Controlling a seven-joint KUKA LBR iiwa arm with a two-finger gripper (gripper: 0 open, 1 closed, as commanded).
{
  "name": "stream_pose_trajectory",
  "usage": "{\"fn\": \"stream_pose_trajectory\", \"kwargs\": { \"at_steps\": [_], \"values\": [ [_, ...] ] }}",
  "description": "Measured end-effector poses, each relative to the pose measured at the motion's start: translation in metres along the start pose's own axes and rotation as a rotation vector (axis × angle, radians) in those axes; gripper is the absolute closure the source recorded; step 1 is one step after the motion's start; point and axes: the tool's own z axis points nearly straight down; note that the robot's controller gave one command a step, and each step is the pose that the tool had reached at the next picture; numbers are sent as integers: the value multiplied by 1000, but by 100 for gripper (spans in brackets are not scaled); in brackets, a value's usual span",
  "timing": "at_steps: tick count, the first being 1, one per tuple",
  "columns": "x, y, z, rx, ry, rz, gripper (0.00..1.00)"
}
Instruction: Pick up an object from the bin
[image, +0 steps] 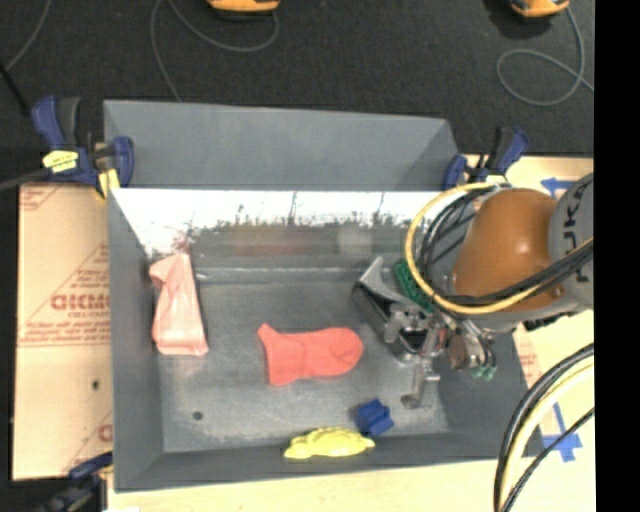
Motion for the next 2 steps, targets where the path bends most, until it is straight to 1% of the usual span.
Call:
{"fn": "stream_pose_trajectory", "kwargs": {
  "at_steps": [1,2],
  "values": [
    [-1,0,-4,1,-6,-2,0],
    [-38,29,30,3,-13,-45,0]
  ]
}}
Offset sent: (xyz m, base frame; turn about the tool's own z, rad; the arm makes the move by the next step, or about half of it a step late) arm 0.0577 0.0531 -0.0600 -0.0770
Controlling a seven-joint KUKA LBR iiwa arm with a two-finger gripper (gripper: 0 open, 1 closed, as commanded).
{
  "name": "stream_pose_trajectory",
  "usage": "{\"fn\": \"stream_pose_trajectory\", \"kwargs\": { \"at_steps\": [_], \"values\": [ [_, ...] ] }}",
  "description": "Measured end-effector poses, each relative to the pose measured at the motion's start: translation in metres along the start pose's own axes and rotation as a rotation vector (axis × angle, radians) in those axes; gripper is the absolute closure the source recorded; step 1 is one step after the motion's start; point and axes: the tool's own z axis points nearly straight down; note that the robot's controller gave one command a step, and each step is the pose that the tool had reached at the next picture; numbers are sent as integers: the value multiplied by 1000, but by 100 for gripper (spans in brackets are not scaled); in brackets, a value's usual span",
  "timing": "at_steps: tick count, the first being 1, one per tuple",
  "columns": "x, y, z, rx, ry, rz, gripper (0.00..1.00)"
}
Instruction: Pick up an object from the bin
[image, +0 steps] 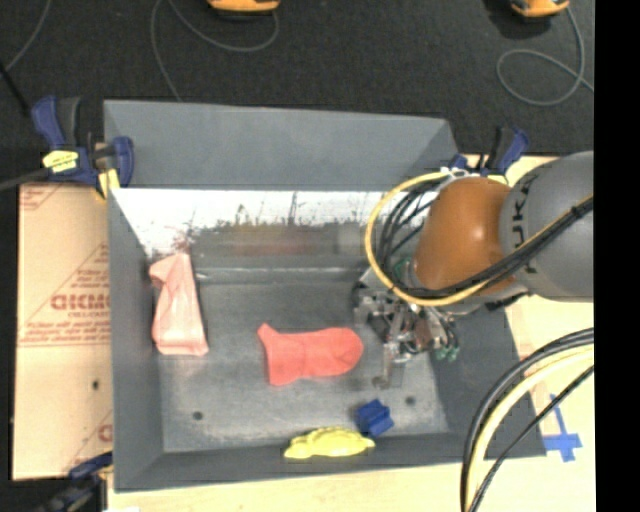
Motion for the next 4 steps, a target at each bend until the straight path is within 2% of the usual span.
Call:
{"fn": "stream_pose_trajectory", "kwargs": {
  "at_steps": [1,2,4],
  "values": [
    [-10,15,37,-3,2,-113,0],
    [-3,68,42,0,-3,37,100],
    [-3,68,42,1,-3,33,100]
  ]
}}
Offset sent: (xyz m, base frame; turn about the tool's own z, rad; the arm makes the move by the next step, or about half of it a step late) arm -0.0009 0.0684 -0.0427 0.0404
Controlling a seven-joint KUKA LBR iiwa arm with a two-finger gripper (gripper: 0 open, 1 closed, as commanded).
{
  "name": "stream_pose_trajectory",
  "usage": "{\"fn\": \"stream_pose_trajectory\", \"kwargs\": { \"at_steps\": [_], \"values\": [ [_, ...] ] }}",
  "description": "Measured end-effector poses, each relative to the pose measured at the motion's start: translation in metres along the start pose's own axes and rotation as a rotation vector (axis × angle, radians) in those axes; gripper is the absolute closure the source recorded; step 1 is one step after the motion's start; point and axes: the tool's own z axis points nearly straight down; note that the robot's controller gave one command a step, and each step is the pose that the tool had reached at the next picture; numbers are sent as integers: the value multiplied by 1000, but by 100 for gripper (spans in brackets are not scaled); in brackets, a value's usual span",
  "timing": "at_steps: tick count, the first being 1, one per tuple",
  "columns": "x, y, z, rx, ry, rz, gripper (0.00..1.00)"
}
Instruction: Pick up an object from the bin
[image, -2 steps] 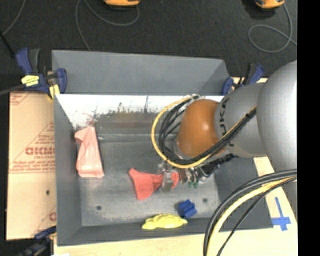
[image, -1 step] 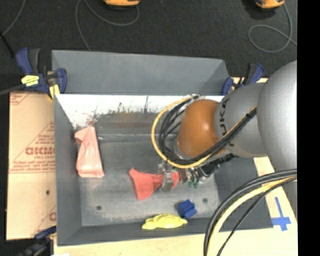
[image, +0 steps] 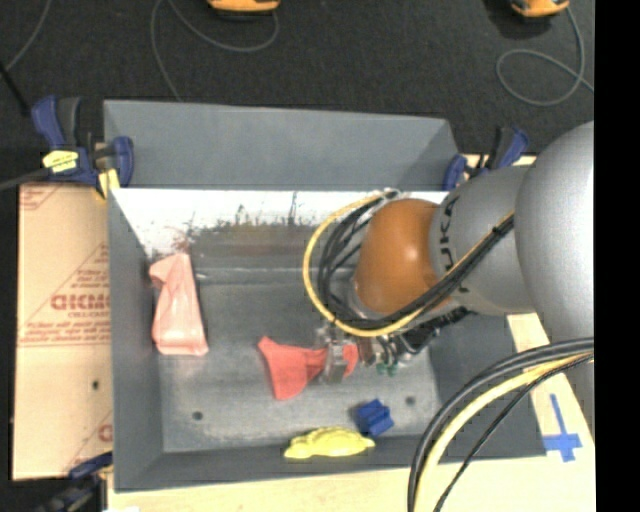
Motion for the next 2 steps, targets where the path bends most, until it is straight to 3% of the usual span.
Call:
{"fn": "stream_pose_trajectory", "kwargs": {
  "at_steps": [2],
  "values": [
    [0,0,0,0,0,-2,100]
  ]
}}
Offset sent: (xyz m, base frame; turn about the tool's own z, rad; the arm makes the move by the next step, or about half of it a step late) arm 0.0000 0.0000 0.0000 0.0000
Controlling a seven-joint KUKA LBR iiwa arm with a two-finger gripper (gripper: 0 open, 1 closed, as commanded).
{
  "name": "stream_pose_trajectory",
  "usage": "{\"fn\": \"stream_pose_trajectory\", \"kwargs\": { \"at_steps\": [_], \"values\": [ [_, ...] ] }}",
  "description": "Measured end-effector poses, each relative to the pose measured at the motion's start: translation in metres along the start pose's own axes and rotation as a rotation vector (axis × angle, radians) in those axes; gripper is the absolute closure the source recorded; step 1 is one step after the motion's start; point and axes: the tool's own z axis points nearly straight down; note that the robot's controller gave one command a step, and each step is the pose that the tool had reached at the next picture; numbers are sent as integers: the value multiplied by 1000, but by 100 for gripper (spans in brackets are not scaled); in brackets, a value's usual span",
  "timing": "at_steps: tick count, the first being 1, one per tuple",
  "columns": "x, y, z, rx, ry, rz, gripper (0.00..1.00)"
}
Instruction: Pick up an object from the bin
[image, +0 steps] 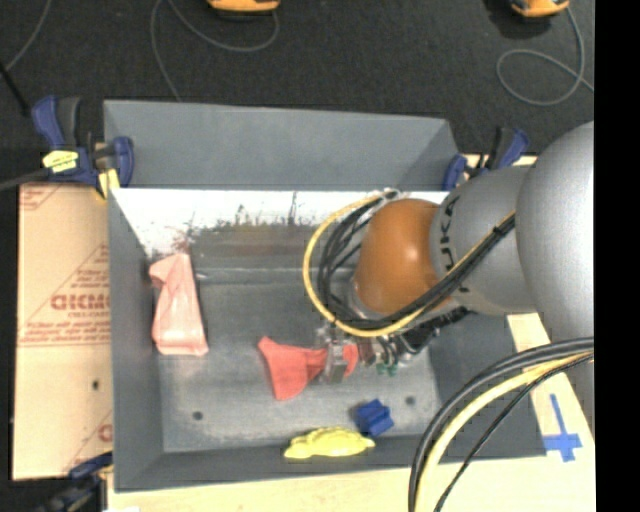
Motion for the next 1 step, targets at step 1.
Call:
{"fn": "stream_pose_trajectory", "kwargs": {
  "at_steps": [1],
  "values": [
    [0,0,0,0,0,0,100]
  ]
}}
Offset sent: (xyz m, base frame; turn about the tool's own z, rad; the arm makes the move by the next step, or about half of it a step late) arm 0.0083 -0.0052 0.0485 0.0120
